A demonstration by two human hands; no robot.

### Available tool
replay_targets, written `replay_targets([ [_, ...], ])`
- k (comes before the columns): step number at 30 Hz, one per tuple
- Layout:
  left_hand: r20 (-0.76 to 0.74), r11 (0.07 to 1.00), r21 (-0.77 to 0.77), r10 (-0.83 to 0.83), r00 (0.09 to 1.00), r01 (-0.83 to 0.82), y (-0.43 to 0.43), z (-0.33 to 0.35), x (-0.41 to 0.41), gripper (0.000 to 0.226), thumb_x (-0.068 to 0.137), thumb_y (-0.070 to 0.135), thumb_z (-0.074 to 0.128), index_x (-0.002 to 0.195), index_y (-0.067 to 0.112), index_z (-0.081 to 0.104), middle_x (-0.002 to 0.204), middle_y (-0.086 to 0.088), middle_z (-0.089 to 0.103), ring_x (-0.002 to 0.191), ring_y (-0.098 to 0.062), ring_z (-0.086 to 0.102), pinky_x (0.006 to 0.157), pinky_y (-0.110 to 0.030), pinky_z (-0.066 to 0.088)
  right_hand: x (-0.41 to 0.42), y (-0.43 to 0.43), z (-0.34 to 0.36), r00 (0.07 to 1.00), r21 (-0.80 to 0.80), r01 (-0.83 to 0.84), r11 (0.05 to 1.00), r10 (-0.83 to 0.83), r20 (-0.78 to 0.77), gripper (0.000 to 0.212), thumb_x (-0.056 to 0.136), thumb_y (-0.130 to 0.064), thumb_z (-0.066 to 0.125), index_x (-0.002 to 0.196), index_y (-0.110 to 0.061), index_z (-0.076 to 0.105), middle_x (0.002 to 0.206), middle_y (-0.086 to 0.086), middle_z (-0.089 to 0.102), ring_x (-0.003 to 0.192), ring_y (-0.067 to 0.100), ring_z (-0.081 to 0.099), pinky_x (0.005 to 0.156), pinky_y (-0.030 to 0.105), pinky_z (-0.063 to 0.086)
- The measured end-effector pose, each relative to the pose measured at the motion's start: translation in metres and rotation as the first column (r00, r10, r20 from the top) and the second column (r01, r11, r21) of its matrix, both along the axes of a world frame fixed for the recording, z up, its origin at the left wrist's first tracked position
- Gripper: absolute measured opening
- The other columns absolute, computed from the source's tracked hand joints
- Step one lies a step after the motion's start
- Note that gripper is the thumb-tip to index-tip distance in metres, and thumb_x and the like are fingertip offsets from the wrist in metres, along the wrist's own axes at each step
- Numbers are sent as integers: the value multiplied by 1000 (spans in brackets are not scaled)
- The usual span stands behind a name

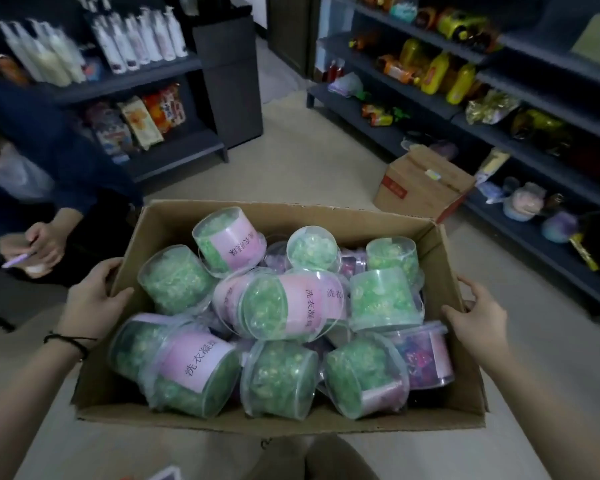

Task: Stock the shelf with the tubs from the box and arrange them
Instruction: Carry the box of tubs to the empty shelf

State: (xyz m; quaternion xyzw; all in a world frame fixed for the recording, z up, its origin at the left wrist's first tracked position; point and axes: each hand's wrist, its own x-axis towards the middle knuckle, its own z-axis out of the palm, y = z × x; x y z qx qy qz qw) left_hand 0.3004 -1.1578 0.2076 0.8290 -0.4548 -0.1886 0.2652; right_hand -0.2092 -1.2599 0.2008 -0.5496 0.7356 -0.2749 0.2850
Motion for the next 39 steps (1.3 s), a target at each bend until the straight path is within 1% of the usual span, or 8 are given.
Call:
replay_targets([
  [3,22,997,-14,-81,996,81,-85,9,1,51,83,2,66,131,7,49,116,-20,62,102,-34,59,90,-41,44,0,-43,4,998,15,62,998,-62,-7,59,83,2,65,136,-17,49,104,3,62,88,13,55,85,26,42],
  [7,35,988,-11,-151,988,151,-190,12,-8,51,84,3,65,132,9,50,122,-17,60,108,-35,57,92,-39,42,-10,-110,-3,985,48,170,984,-170,-9,61,82,-1,67,137,-20,49,118,13,65,103,25,62,89,32,46],
  [11,64,974,10,-227,972,227,-294,1,-16,53,82,4,67,132,10,50,124,-17,60,108,-35,57,93,-41,43,-24,-181,-15,973,63,231,971,-230,-11,62,82,-2,68,138,-21,47,118,14,65,106,27,62,89,34,47],
  [16,63,970,8,-241,968,241,-407,-9,-42,53,82,2,67,132,8,50,125,-18,59,109,-36,57,94,-41,42,-46,-279,-20,960,89,280,956,-280,-11,61,82,-1,66,137,-22,49,117,14,65,103,25,60,93,34,43],
  [22,41,964,11,-266,963,266,-529,-7,-66,50,82,2,67,130,8,52,117,-20,63,100,-34,60,86,-37,43,-67,-386,-12,945,103,326,940,-321,-58,59,82,-3,66,136,-20,50,114,20,66,106,33,60,94,36,43],
  [30,24,944,28,-328,944,328,-703,-21,-69,50,83,3,67,130,6,52,115,-21,63,101,-35,60,83,-34,41,-71,-522,-19,927,79,371,925,-365,-84,59,81,-2,67,136,-19,51,112,16,67,90,21,55,88,33,43],
  [34,10,923,48,-383,924,382,-802,-29,-66,50,83,3,66,130,5,51,111,-22,64,97,-36,60,79,-34,41,-63,-591,-27,905,94,426,900,-424,-48,58,82,-2,66,134,-21,51,91,7,63,88,22,60,85,32,45],
  [39,62,883,66,-469,881,466,-924,-24,-74,52,83,5,67,132,8,51,116,-20,64,104,-37,59,86,-37,43,-60,-669,-40,850,109,526,843,-527,-23,58,82,1,67,134,-20,51,92,7,65,94,25,63,93,43,50],
])
